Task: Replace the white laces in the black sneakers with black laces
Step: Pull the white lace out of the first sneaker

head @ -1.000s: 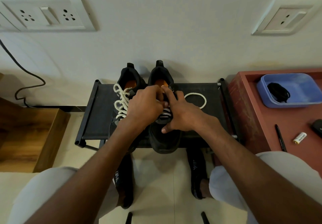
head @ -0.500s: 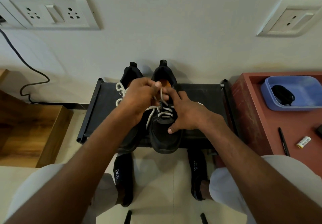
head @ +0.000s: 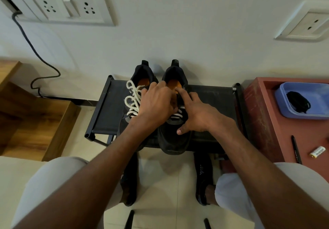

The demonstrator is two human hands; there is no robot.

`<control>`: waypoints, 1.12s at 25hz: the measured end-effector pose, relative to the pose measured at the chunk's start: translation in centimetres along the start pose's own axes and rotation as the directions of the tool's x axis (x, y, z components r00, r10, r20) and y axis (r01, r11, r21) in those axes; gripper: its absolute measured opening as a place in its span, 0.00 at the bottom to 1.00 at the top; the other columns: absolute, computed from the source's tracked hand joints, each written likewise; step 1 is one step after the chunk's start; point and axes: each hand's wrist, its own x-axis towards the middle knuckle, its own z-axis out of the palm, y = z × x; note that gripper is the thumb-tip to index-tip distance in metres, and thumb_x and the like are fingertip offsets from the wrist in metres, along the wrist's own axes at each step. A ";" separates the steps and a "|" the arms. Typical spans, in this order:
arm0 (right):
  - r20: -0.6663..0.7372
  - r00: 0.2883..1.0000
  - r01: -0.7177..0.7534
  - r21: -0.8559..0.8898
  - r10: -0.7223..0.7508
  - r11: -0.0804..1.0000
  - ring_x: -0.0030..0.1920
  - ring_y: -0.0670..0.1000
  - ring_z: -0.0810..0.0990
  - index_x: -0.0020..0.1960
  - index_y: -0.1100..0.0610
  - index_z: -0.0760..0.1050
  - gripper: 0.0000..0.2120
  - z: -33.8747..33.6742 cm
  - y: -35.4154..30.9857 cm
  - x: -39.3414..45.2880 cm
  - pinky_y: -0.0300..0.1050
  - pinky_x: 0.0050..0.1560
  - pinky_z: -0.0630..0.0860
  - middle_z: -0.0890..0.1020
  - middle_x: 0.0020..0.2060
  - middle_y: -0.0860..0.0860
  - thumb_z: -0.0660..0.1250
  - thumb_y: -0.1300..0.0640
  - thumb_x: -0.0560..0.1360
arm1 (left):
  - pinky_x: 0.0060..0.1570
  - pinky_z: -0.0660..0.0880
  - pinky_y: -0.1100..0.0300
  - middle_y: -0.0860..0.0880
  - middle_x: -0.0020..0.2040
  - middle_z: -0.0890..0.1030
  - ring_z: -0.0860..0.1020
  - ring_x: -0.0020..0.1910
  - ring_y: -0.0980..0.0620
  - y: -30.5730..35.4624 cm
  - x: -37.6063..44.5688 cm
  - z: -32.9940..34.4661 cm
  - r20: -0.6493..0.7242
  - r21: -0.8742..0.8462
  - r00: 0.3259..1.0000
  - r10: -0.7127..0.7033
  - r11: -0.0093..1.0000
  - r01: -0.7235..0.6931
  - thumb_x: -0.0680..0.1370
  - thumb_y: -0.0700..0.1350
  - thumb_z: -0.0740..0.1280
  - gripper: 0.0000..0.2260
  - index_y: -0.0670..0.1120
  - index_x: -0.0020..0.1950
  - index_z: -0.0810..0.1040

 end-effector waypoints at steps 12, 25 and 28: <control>-0.014 1.000 -0.022 0.016 0.022 1.000 0.68 0.66 0.76 0.80 0.35 0.37 0.67 -0.1 -0.3 -0.2 0.67 0.62 0.79 0.58 0.78 0.53 0.86 0.49 0.63 | 0.44 0.77 0.57 0.52 0.46 0.82 0.81 0.45 0.55 -1.1 0.3 -1.9 0.061 -0.265 0.998 -0.028 0.963 0.043 0.80 0.49 0.72 0.05 0.48 0.50 0.81; -0.032 0.999 -0.022 0.053 0.023 0.998 0.68 0.66 0.77 0.80 0.37 0.38 0.67 0.1 -0.6 -0.2 0.67 0.61 0.79 0.60 0.77 0.55 0.87 0.50 0.62 | 0.52 0.78 0.51 0.48 0.55 0.77 0.77 0.55 0.45 -0.6 0.1 0.0 0.011 0.004 0.997 0.078 0.997 -0.078 0.75 0.50 0.77 0.14 0.53 0.60 0.85; -0.031 0.999 -0.024 0.042 0.025 0.999 0.68 0.66 0.77 0.81 0.37 0.37 0.68 0.2 -0.7 -0.2 0.66 0.61 0.79 0.59 0.78 0.55 0.87 0.50 0.62 | 0.46 0.77 0.52 0.48 0.50 0.77 0.76 0.48 0.48 -0.4 0.4 0.5 -0.023 -0.037 0.997 0.077 0.996 -0.078 0.75 0.47 0.76 0.08 0.49 0.53 0.87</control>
